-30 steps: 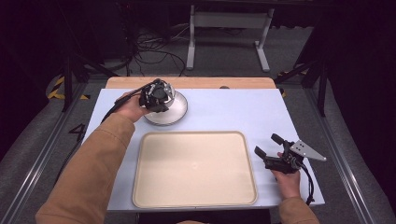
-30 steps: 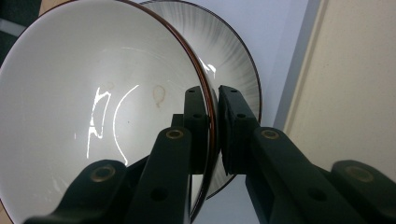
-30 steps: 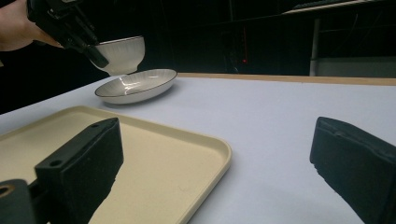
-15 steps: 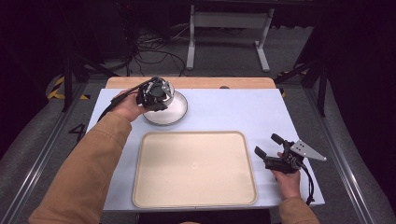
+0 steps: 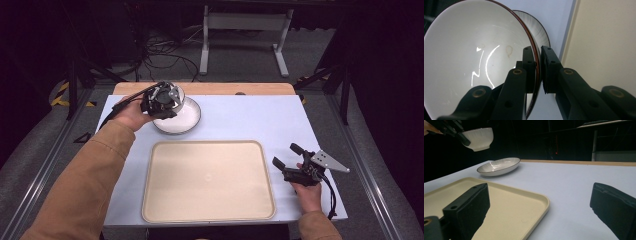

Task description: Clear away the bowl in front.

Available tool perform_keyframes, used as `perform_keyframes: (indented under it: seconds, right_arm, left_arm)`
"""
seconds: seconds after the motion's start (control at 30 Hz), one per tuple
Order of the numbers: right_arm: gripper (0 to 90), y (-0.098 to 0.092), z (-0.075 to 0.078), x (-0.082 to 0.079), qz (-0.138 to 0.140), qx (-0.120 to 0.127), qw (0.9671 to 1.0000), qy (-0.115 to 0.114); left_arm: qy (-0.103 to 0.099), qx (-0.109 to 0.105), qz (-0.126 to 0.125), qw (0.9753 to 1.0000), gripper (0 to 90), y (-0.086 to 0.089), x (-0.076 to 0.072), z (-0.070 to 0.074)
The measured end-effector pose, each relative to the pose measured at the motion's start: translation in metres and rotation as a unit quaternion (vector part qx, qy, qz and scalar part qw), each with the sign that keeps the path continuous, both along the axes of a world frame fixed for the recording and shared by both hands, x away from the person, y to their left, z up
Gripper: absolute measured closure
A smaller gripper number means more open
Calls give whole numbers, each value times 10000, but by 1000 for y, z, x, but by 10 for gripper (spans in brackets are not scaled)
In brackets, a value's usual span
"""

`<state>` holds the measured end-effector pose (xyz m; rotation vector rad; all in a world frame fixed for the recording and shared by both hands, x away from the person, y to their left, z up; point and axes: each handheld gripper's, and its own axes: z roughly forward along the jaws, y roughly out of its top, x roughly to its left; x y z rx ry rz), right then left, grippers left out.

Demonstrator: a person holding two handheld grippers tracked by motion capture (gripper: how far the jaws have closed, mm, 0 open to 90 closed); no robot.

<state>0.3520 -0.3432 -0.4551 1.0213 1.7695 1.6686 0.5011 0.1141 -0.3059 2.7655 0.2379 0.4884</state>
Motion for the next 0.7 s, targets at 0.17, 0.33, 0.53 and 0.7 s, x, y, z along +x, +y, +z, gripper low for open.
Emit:
perform_keyframes:
  seconds: [0.17, 0.33, 0.53, 0.7]
  right_arm:
    - [32, 0, 0, 0, 14, 7, 10000, 5]
    - [31, 0, 0, 0, 19, 16, 10000, 11]
    - [32, 0, 0, 0, 24, 20, 10000, 12]
    - [32, 0, 0, 0, 28, 20, 10000, 15]
  left_arm:
    - [-38, 8, -120, 9999, 830, -3, -10, 5]
    - [-3, -28, -248, 9997, 830, -6, -21, 10]
    - [90, -47, -471, 9988, 829, -13, -36, 16]
    - [131, -34, -701, 9974, 829, -22, -51, 21]
